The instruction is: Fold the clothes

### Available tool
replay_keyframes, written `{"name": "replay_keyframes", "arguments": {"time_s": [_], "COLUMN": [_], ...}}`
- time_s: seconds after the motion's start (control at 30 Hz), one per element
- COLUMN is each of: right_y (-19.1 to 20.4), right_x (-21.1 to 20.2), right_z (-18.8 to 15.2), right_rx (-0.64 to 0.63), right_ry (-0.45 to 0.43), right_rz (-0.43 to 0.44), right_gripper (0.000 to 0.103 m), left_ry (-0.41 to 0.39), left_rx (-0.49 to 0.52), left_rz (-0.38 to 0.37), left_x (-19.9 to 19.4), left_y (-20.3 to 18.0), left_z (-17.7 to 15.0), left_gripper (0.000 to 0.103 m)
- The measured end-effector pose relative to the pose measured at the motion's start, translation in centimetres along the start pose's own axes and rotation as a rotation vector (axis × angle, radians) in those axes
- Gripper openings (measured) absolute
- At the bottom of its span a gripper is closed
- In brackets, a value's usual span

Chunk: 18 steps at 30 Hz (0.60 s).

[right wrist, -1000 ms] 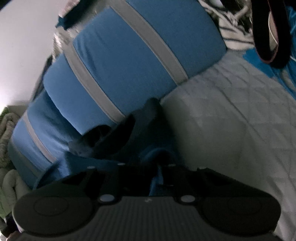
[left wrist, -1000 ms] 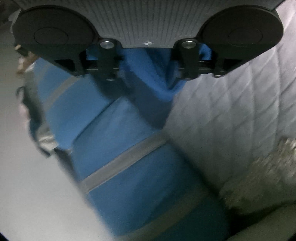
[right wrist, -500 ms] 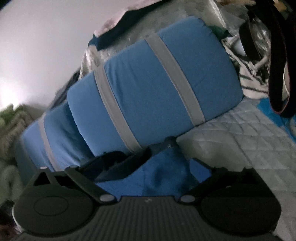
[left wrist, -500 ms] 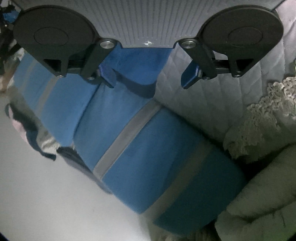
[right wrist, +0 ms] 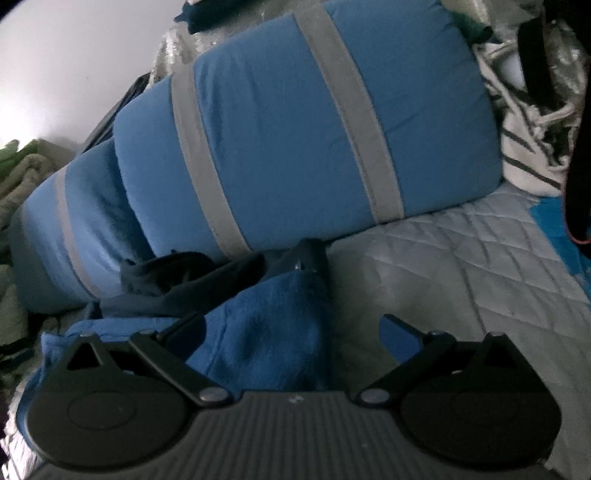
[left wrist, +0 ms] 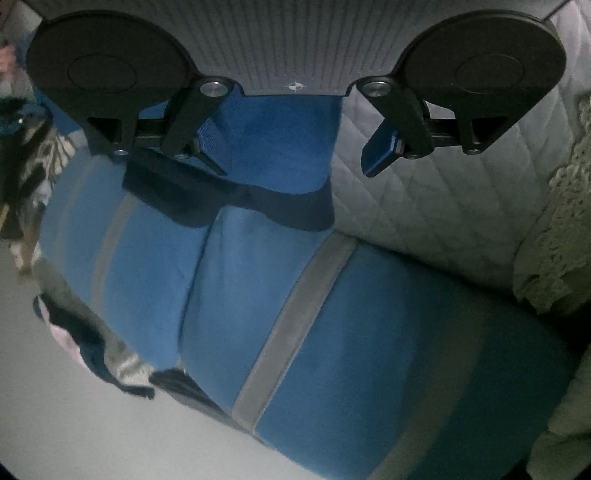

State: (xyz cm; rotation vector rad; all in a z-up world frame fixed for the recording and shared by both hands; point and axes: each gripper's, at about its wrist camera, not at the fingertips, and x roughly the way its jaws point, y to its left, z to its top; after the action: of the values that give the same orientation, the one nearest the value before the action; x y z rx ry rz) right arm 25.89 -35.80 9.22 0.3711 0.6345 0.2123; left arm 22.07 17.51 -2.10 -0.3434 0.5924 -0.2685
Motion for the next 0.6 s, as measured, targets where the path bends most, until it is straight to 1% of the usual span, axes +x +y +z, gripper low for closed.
{"name": "replay_keyframes", "arguments": {"time_s": [0.07, 0.13, 0.3, 0.4, 0.43, 0.47, 0.53, 0.57, 0.6], "right_y": [-0.4, -0.7, -1.5, -1.7, -1.9, -2.0, -2.4, -2.6, -2.8], "right_x": [0.4, 0.7, 1.1, 1.5, 1.8, 2.0, 2.7, 3.1, 3.5], "right_z": [0.1, 0.2, 0.7, 0.8, 0.8, 0.8, 0.8, 0.9, 0.9], "right_rx": [-0.007, -0.007, 0.003, -0.001, 0.003, 0.009, 0.029, 0.040, 0.051], "right_ry": [0.020, 0.035, 0.059, 0.068, 0.072, 0.075, 0.088, 0.095, 0.102], "right_rz": [0.025, 0.050, 0.117, 0.139, 0.145, 0.152, 0.164, 0.169, 0.175], "right_gripper": [0.103, 0.102, 0.102, 0.102, 0.102, 0.102, 0.102, 0.102, 0.100], "left_ry": [0.032, 0.051, 0.090, 0.120, 0.129, 0.138, 0.154, 0.160, 0.165], "left_rx": [0.034, 0.042, 0.003, -0.045, -0.066, -0.085, -0.125, -0.128, -0.126], "left_rz": [0.001, -0.022, -0.097, -0.148, -0.162, -0.180, -0.220, -0.228, -0.232], "left_x": [0.8, 1.6, 3.8, 5.2, 5.7, 6.1, 6.8, 7.0, 7.2], "left_y": [0.4, 1.1, 3.0, 4.0, 4.2, 4.4, 4.8, 4.7, 4.6], "left_z": [0.3, 0.5, 0.6, 0.7, 0.8, 0.9, 1.0, 1.0, 1.0], "left_gripper": [0.077, 0.077, 0.076, 0.075, 0.072, 0.065, 0.055, 0.051, 0.050]}}
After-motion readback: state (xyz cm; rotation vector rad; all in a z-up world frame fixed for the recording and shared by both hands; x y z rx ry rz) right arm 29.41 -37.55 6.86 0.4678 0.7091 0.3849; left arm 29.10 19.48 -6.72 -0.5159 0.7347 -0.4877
